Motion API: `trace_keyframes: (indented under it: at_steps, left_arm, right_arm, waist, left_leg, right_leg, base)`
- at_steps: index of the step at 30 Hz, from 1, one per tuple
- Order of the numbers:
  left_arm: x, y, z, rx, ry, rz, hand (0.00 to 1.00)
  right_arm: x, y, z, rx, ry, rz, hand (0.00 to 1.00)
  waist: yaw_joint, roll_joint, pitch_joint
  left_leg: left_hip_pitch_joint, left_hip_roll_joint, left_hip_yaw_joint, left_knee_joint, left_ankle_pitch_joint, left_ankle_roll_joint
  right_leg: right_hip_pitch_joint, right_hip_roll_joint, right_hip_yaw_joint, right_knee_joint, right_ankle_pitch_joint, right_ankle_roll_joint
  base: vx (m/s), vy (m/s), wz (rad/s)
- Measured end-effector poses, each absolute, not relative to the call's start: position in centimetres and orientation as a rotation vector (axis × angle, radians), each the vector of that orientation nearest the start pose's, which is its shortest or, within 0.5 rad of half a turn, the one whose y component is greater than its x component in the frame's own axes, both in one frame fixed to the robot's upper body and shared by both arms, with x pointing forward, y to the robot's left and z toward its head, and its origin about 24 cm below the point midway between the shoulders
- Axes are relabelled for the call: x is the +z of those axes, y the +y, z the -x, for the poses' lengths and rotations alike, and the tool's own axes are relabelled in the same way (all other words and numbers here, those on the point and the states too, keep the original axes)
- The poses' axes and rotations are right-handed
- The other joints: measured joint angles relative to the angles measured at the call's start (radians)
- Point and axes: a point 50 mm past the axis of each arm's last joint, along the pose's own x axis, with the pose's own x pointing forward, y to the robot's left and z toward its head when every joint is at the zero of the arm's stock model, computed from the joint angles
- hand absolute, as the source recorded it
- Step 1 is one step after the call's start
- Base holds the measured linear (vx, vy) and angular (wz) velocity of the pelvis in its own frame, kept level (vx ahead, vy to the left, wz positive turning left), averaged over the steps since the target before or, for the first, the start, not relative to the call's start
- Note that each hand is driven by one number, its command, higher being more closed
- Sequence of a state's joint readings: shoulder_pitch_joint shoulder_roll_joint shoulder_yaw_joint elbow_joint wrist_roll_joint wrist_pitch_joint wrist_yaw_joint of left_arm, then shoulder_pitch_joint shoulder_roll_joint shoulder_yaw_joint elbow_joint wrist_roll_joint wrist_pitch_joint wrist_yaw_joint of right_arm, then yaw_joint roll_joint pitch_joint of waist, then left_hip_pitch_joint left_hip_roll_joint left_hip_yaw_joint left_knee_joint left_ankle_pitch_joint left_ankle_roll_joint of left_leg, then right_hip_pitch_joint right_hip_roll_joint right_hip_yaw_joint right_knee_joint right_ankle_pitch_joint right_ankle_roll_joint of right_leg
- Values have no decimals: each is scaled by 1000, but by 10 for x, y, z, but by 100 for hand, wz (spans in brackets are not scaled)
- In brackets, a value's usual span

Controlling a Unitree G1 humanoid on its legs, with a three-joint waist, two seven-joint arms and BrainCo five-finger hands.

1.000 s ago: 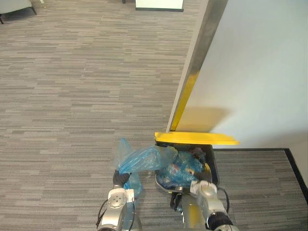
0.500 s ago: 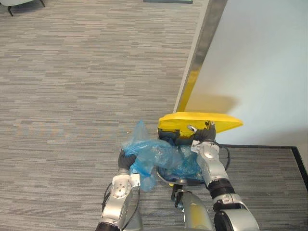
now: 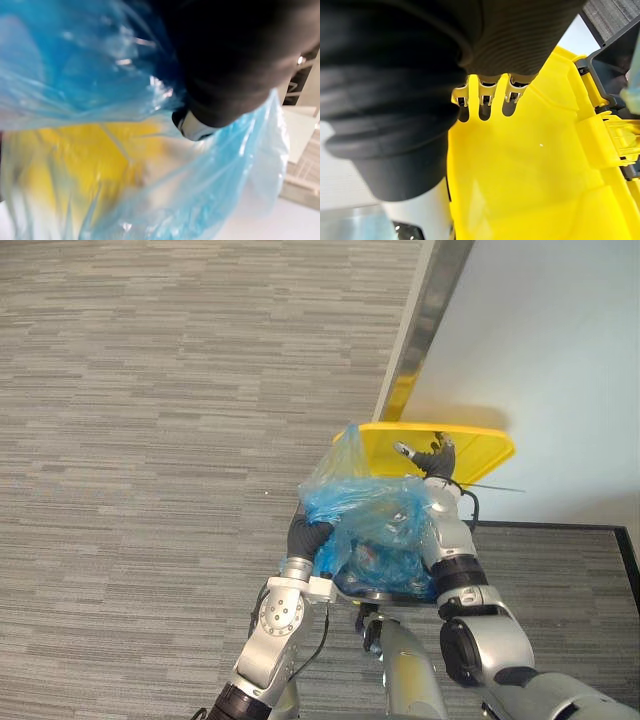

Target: Gather rubbish on tea table into small bin, then transfer packed bag to large trash can.

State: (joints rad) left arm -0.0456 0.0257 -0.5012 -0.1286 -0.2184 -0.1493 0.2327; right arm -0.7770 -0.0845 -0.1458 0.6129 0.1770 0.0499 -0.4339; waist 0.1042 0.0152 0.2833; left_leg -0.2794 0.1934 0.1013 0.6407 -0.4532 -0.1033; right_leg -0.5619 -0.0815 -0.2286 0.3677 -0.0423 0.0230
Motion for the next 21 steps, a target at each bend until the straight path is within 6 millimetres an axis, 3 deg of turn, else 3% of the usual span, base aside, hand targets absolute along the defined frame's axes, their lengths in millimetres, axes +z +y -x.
trace_keyframes:
  at_steps: [8,15,19,21]
  left_arm:
    - [100,25,-249,-345,-267,195,100]
    - [83,17,-269,-312,-179,98,100]
    - [90,12,-290,-299,-183,25,100]
    - [101,12,-304,-275,-206,-7,100]
  right_arm:
    - [165,-157,-394,-374,-122,-173,0]
    - [223,-153,-402,-359,-267,-194,0]
    - [248,-152,-399,-354,-352,-205,0]
    - [266,-150,-395,-336,-422,-198,0]
  waist:
    - [-7,1,32]
    - [-22,2,78]
    - [-37,2,84]
    - [-47,0,117]
  left_leg:
    - [-71,17,22,73,-23,7]
    - [-174,27,23,124,-26,4]
    - [-257,43,21,184,-40,-3]
    - [-285,48,23,208,-43,1]
  right_leg:
    - [-44,18,23,-36,51,-2]
    - [-118,36,25,-68,89,-3]
    - [-176,47,28,-68,110,1]
    - [-193,49,35,-78,127,5]
  base:
    - [-52,15,-13]
    - [-63,-28,-6]
    - [-64,-31,-9]
    - [-79,-27,-9]
